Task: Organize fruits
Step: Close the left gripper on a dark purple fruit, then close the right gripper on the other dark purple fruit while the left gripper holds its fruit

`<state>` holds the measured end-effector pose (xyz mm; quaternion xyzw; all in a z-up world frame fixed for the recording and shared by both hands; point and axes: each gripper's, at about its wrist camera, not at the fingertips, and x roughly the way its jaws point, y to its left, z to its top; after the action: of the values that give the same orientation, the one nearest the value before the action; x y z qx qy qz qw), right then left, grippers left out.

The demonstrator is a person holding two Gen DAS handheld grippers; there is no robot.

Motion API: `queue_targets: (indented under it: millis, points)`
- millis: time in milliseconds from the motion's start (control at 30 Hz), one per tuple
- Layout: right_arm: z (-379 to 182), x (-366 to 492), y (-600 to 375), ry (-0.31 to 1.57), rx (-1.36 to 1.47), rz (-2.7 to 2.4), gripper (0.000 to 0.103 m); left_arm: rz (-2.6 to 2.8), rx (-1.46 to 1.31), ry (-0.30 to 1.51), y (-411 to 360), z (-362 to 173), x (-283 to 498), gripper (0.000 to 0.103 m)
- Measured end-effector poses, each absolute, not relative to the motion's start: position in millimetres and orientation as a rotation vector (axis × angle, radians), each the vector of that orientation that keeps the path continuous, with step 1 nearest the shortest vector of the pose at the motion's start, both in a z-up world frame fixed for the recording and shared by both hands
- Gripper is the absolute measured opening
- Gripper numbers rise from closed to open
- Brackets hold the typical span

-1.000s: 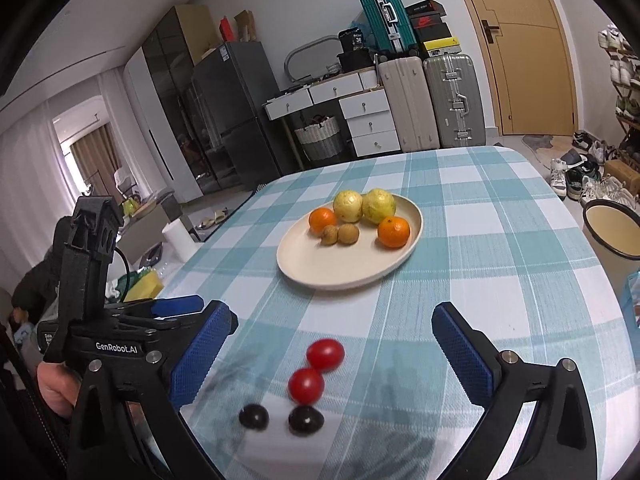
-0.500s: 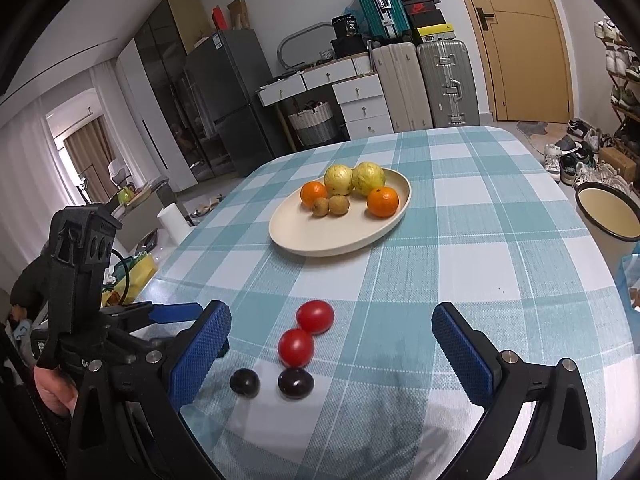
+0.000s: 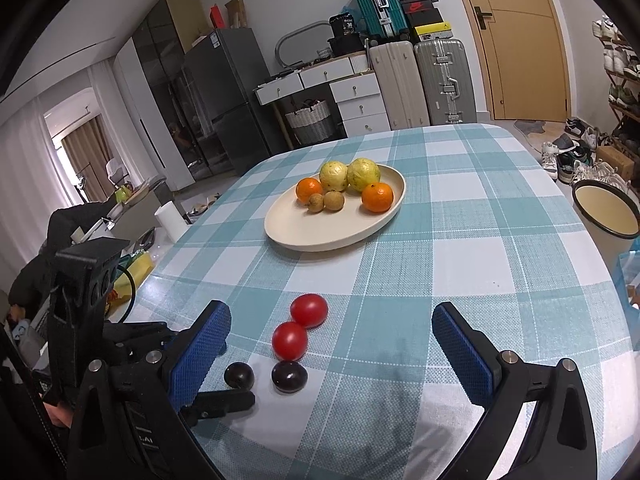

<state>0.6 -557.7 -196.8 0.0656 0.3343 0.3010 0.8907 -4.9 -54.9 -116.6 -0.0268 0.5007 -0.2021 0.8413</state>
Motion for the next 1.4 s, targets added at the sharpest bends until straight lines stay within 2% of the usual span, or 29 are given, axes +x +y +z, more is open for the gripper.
queue_targets:
  millis: [433, 1400]
  points:
    - [-200.3, -2.1, -558.8, 0.701, 0.132, 0.627, 0.103, -0.492, -0.111, 1.053, -48.6, -117.0, -5.6, 0.022]
    - [-218.6, -7.6, -543.2, 0.786, 0.075, 0.626, 0.103, -0.453, -0.194, 1.033, -23.4, -115.0, -3.0, 0.021]
